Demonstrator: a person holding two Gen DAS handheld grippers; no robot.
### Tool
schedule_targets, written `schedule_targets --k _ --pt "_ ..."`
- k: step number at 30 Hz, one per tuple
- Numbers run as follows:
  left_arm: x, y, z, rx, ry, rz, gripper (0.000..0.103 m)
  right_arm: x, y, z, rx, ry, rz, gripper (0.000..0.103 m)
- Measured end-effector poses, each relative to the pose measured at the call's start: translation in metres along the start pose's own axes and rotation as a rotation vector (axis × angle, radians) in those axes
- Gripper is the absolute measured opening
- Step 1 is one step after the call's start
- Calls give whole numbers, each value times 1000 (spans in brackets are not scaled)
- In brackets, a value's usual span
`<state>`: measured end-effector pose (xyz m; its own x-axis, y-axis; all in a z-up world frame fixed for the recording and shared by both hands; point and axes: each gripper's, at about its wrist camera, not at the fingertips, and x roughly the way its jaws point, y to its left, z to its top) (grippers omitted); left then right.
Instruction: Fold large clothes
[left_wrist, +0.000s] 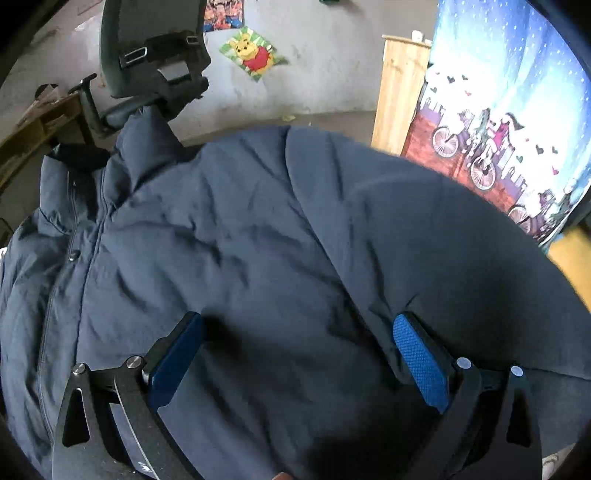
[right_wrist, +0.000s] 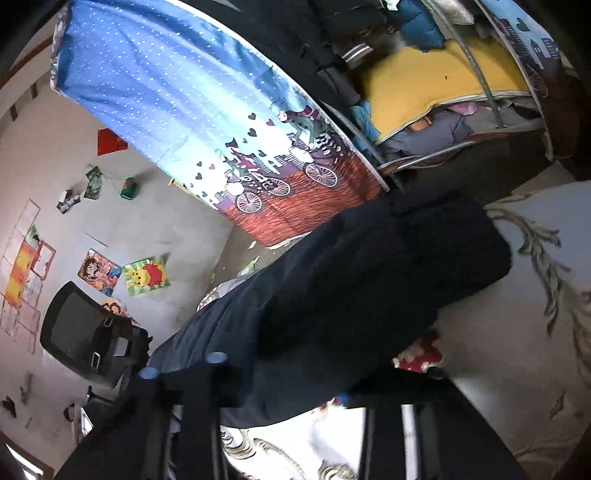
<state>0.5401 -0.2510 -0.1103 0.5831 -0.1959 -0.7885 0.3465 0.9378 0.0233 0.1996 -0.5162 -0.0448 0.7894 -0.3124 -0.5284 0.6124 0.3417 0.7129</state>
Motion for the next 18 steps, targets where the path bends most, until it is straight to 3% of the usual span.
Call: schedule_targets --k 3,9,14,18 --pt "-3 2 0 -7 0 4 101 -1 13 8 -76 -15 -8 11" --pt "-47 38 -12 -76 -13 -24 100 -33 84 20 -349 -146 80 9" --pt "-94 98 -40 -172 -36 -20 100 -62 177 -6 -638 -208 269 9" --pt "-133 156 -64 -258 -37 -8 100 -72 243 -54 -803 -143 430 9"
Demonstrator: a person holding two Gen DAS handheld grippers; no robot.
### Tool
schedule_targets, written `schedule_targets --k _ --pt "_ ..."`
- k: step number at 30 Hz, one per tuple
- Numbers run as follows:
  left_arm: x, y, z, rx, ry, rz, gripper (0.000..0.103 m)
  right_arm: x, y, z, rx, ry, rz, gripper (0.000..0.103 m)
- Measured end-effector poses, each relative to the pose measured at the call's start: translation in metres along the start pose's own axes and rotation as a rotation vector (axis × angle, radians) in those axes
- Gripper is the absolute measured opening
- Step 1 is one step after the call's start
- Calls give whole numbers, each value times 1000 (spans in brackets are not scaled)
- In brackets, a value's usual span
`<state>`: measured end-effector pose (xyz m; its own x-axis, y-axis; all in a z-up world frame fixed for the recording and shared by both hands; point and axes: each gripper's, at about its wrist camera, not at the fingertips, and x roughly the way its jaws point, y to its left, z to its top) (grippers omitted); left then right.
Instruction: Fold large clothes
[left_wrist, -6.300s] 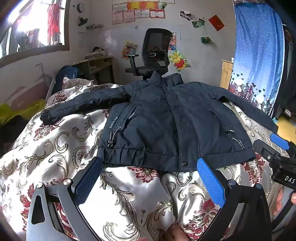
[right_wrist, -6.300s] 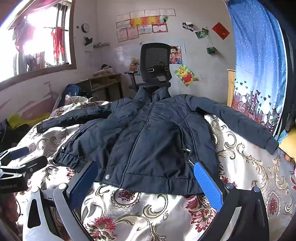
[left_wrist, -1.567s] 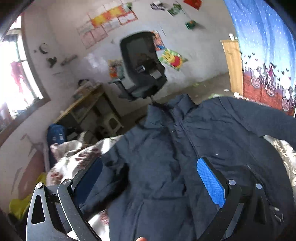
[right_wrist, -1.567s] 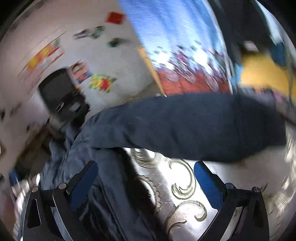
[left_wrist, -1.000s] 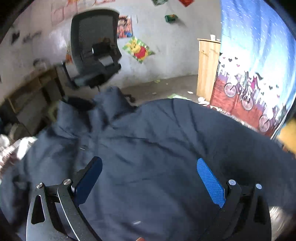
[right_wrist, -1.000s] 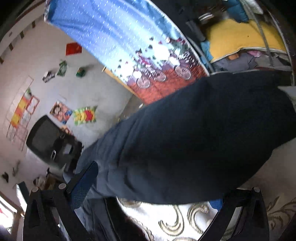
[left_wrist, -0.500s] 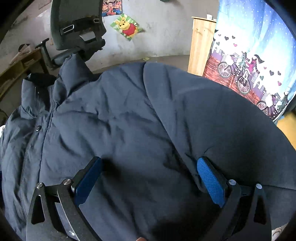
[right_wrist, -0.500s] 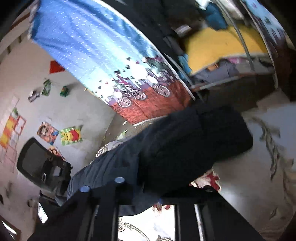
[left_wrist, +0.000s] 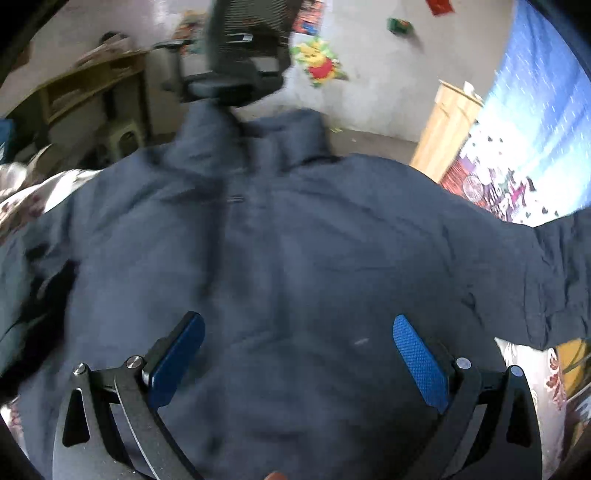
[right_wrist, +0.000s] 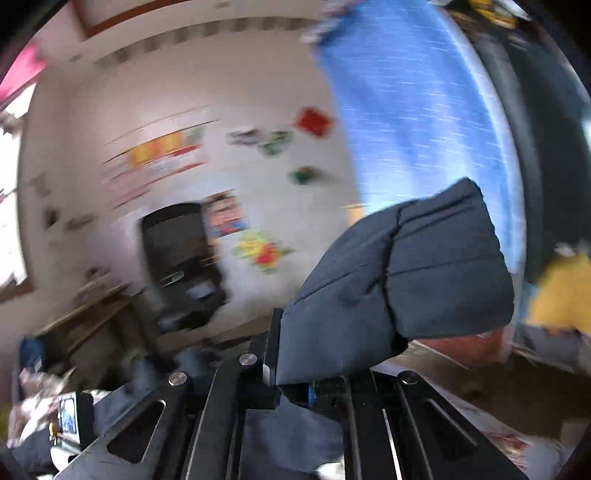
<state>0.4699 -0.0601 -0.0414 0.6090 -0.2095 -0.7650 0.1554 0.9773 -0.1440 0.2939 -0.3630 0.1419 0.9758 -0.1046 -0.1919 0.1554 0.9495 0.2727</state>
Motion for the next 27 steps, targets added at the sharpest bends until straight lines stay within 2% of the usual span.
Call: schedule_targets --k 5,10,14,15,18,21,22,23,25,26,27 --pt "-50 63 -11 -103 -26 14 100 28 97 -15 -161 105 184 9" --pt "-106 123 -22 -184 -82 46 100 55 172 -59 -241 254 334 9" --pt "-135 160 -26 -261 -116 36 100 77 215 -102 -278 403 419 9" --pt "-144 166 -28 -273 -132 56 100 82 223 -116 -282 445 440 9" --pt "-168 180 -26 -280 -194 106 100 93 239 -155 -298 559 477 9" --pt "-173 182 -22 -263 -202 87 100 98 252 -190 -314 662 501 12" --pt "-167 181 -20 -262 -194 70 100 100 255 -197 -322 685 507 14" --pt "-162 181 -20 -265 -183 44 100 99 257 -207 -332 707 508 21" --pt "-144 181 -22 -289 -142 -38 100 98 258 -219 -342 740 506 42" --pt "-135 182 -23 -305 -118 -76 100 95 254 -222 -344 753 510 55" --pt "-127 183 -23 -317 -100 -99 100 85 237 -222 -341 755 517 59"
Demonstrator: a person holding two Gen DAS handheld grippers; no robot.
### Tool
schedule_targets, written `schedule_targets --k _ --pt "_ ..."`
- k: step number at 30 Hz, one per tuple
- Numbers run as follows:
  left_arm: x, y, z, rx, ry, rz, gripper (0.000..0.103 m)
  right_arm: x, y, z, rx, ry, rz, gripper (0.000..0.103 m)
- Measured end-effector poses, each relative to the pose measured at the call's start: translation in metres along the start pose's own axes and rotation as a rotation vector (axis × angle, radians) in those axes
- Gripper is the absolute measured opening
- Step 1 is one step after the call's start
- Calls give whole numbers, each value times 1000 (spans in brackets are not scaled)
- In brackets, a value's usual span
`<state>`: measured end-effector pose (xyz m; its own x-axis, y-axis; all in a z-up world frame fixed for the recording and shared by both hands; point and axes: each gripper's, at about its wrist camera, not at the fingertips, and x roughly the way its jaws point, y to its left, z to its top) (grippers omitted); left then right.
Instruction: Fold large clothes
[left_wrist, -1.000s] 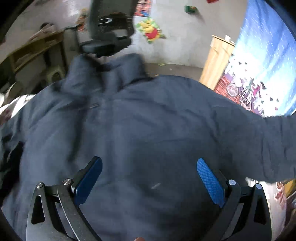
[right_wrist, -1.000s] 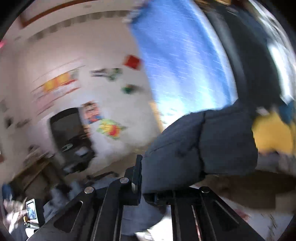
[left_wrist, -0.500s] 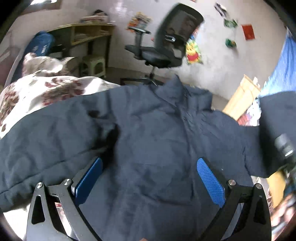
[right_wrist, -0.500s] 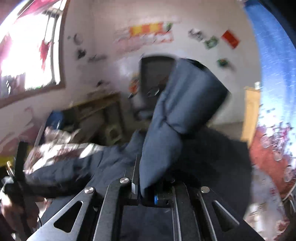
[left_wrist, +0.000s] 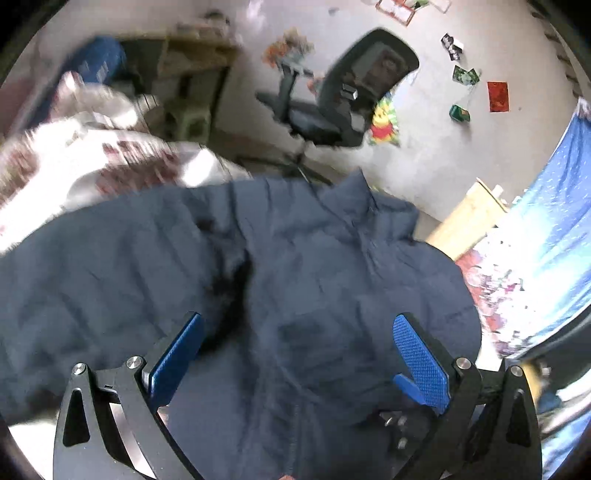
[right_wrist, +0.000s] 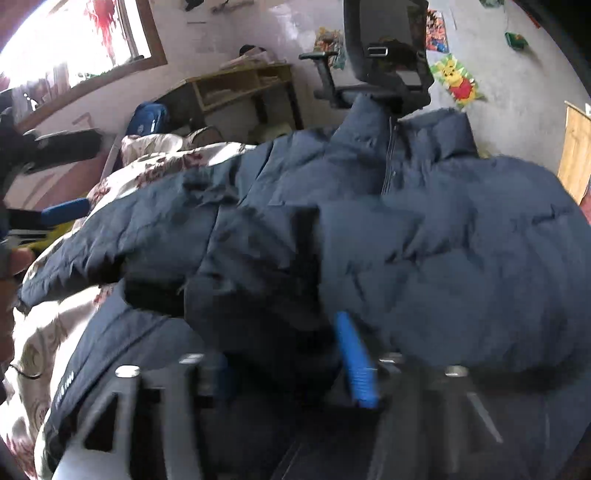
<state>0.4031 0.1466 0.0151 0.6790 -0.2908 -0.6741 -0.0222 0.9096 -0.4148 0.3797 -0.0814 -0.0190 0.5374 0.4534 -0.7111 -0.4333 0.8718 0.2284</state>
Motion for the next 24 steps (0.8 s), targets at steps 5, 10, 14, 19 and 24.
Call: schedule_targets --k 5,10,14,19,24 --pt "46 12 -10 -84 140 -34 100 -39 -15 -23 23 -36 21 81" --pt "77 16 -23 -99 250 12 78 -80 -38 -43 89 -115 -65 87" --pt "85 12 -25 -72 275 63 22 -99 -63 -48 181 -177 -123 91" --pt "52 -14 -18 88 101 180 3 -118 -93 -25 200 -190 -239 93" --pt "41 -34 -16 225 -10 312 3 -100 -113 15 162 -148 -265 95"
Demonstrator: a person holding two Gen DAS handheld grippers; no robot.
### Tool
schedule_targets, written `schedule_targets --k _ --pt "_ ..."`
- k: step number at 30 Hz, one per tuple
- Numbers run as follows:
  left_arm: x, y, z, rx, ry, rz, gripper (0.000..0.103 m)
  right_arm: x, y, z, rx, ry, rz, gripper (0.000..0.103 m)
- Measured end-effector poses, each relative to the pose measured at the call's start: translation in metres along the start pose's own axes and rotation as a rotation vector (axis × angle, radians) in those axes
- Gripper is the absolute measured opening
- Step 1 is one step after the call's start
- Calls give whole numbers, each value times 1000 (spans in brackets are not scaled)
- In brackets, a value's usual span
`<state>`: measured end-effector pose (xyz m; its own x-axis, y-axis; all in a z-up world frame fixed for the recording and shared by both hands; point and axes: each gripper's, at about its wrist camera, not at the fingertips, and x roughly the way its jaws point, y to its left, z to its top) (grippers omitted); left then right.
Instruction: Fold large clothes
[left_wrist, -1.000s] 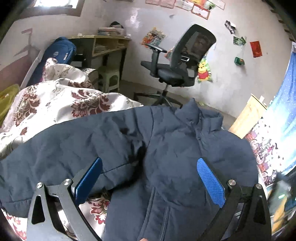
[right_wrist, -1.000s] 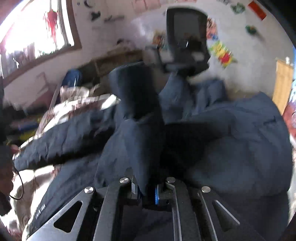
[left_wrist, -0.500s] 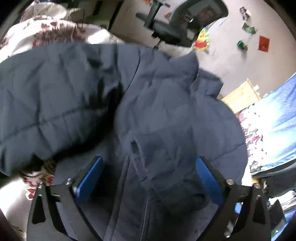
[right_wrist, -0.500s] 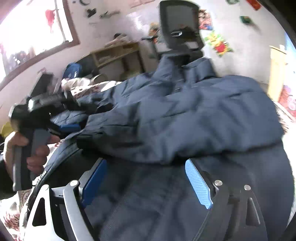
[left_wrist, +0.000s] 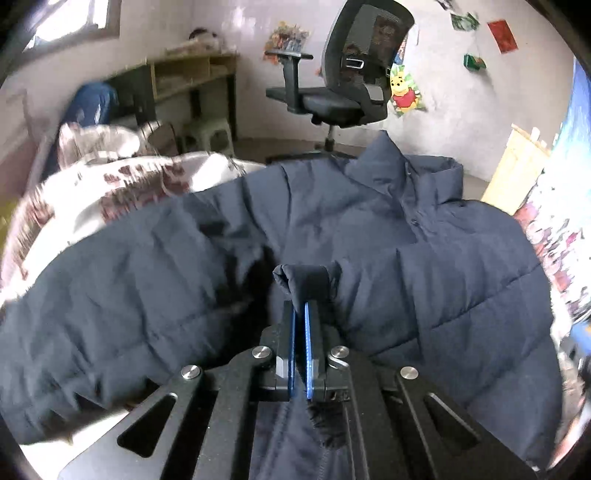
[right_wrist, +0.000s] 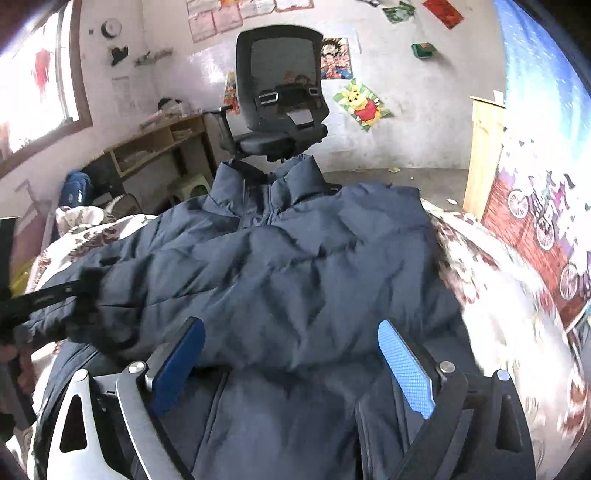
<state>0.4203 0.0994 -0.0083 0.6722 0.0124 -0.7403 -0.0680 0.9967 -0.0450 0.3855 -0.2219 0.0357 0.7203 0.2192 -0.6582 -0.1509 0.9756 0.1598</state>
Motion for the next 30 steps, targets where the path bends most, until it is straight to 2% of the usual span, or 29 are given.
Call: schedule_targets --k 4,8,12,16,19,20,21,22,23,24,27,30 --pt "37 -3 -10 84 112 85 3 57 11 14 -10 89 9 95" --pt "63 0 -26 108 178 102 3 97 27 3 -62 165 -21 95" --pt "71 0 -30 127 199 101 3 113 34 -11 -113 155 -78 99" --pt "53 22 -29 28 176 31 7 109 37 -16 -116 137 -98 99" --pt "33 49 -30 -65 196 -13 8 94 41 -15 -79 116 -67 99" --pt "24 57 -31 -94 199 -24 14 88 45 -15 -72 105 -51 99" --pt "14 66 -34 -119 198 -38 27 80 51 -15 -68 84 -26 99" --pt "1 78 -37 -146 192 -44 37 73 60 -15 -72 65 2 99" --pt "-11 89 -43 -171 181 -37 56 68 68 -14 -80 52 25 100" --pt "-25 101 -50 -199 164 -26 64 64 77 -14 -88 41 46 101" --pt "-67 142 -73 -281 122 -12 64 57 108 -15 -124 20 119 101" --pt "-97 171 -91 -377 94 6 64 58 134 -17 -166 13 153 101"
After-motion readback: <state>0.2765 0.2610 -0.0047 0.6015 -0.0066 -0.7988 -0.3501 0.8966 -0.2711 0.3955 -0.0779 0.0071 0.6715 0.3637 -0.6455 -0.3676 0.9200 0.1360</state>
